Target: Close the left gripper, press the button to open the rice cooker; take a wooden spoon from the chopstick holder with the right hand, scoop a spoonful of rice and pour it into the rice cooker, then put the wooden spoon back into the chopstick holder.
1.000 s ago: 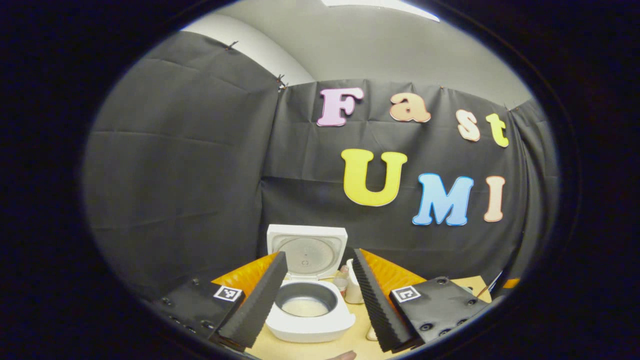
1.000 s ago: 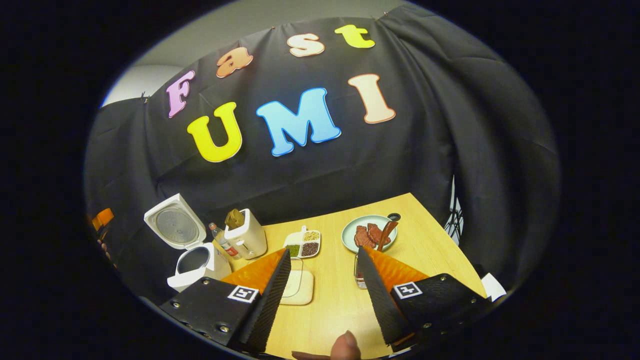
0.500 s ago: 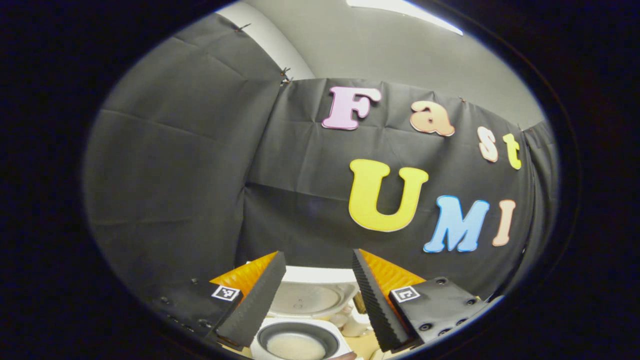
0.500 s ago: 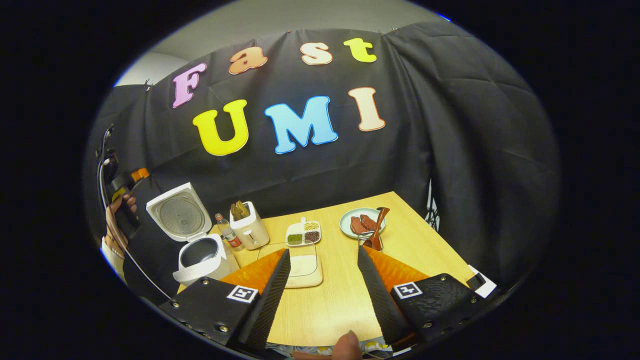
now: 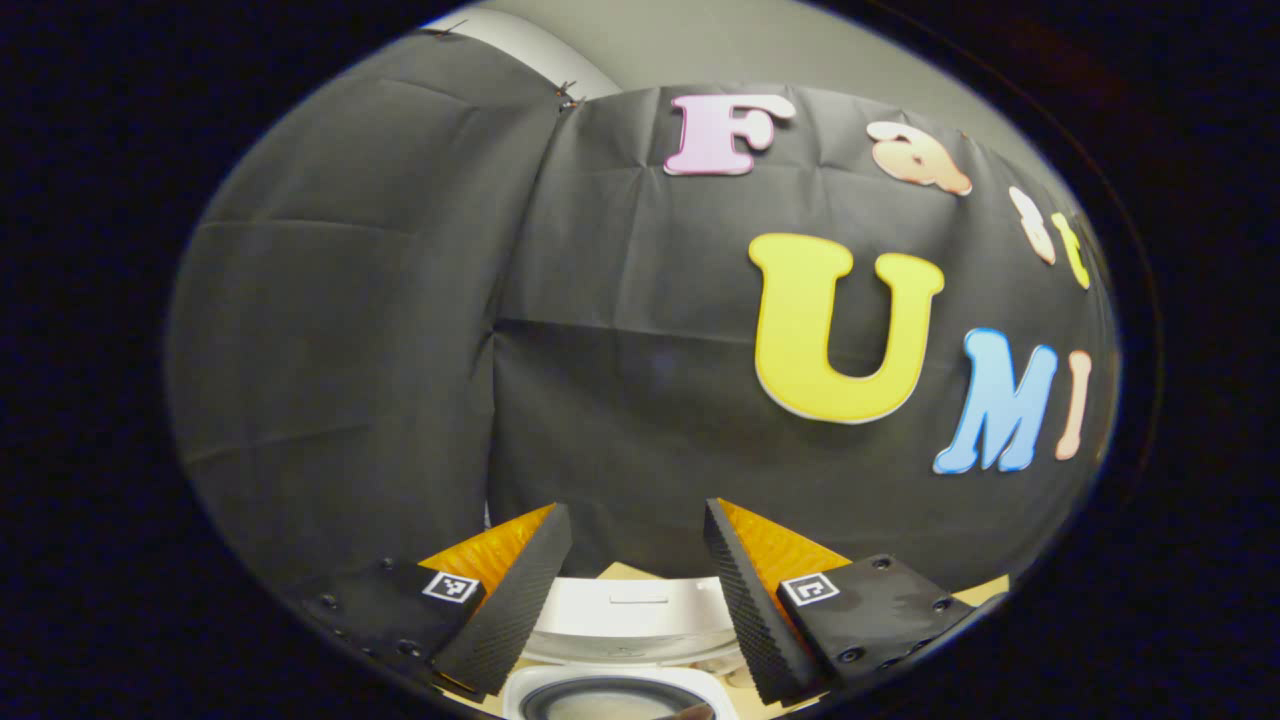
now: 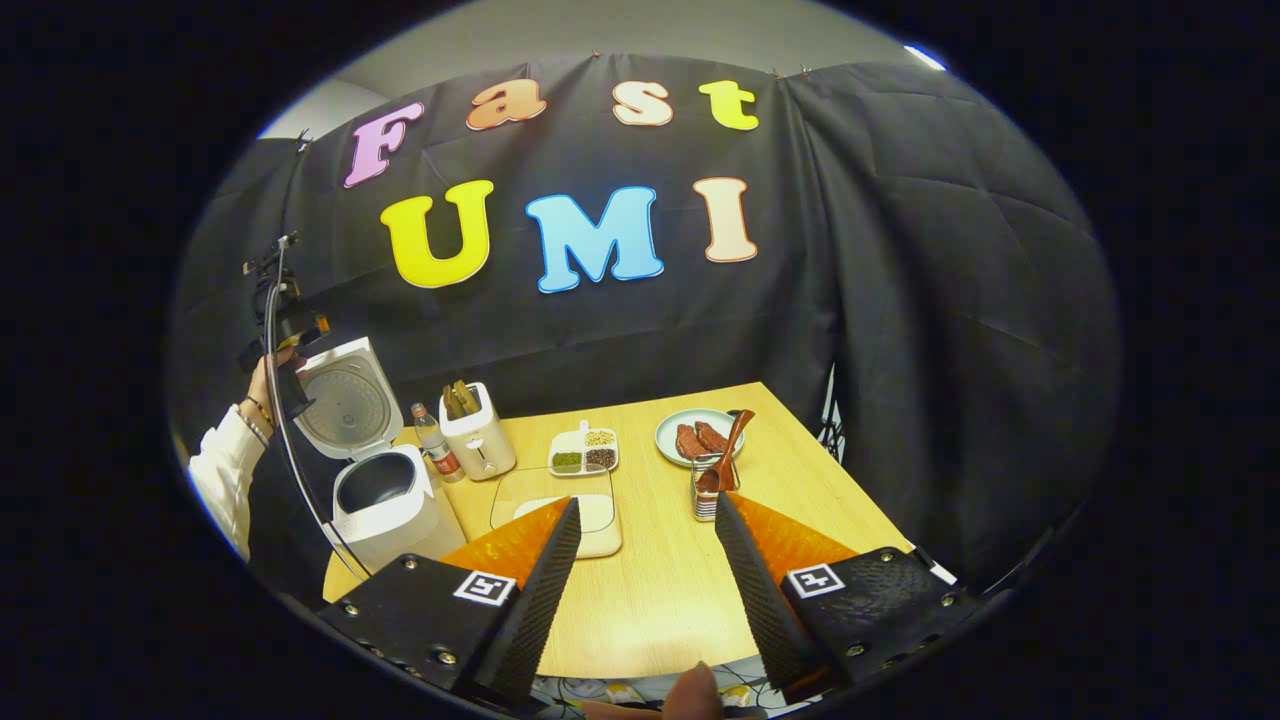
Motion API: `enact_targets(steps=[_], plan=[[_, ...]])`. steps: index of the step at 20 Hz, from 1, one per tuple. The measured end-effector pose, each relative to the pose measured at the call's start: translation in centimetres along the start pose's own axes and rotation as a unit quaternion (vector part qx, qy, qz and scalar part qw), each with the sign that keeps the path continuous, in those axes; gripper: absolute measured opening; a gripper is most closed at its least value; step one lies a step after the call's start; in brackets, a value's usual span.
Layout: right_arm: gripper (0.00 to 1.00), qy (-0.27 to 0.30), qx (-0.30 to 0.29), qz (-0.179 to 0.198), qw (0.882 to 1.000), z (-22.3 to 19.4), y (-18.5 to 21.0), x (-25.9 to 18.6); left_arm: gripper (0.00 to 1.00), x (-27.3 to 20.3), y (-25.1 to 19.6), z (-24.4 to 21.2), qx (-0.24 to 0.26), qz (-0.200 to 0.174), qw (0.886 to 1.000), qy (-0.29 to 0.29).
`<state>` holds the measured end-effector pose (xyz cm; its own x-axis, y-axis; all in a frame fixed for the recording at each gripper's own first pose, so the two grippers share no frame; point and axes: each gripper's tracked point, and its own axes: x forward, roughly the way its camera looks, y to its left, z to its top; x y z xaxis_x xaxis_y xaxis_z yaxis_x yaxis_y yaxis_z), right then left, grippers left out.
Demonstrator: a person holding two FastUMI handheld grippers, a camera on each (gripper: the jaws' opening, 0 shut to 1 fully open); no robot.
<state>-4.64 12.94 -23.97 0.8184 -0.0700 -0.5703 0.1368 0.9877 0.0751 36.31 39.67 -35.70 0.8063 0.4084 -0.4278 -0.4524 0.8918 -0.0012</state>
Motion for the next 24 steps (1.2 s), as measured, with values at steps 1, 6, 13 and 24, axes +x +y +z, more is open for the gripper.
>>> enact_targets(steps=[1, 6, 13, 24], plan=[[0.83, 0.005, -0.004, 0.001, 1.0, -0.3, 0.3, 0.2, 0.94, 0.6, 0.2, -1.7, 0.008, 0.007, 1.0, 0.025], [0.83, 0.019, -0.021, 0.018, 0.999, -1.2, 2.1, 0.8, 0.92, 0.2, 0.2, -1.2, 0.037, 0.02, 0.999, 0.022], [0.83, 0.026, -0.009, 0.028, 0.999, -2.0, 2.0, 1.0, 0.89, -5.4, -0.5, -3.5, 0.04, 0.0, 0.999, 0.022], [0.83, 0.039, 0.01, 0.021, 0.999, -3.8, 0.6, 0.9, 0.9, -14.4, -1.3, -16.7, 0.042, -0.003, 0.998, 0.056]])
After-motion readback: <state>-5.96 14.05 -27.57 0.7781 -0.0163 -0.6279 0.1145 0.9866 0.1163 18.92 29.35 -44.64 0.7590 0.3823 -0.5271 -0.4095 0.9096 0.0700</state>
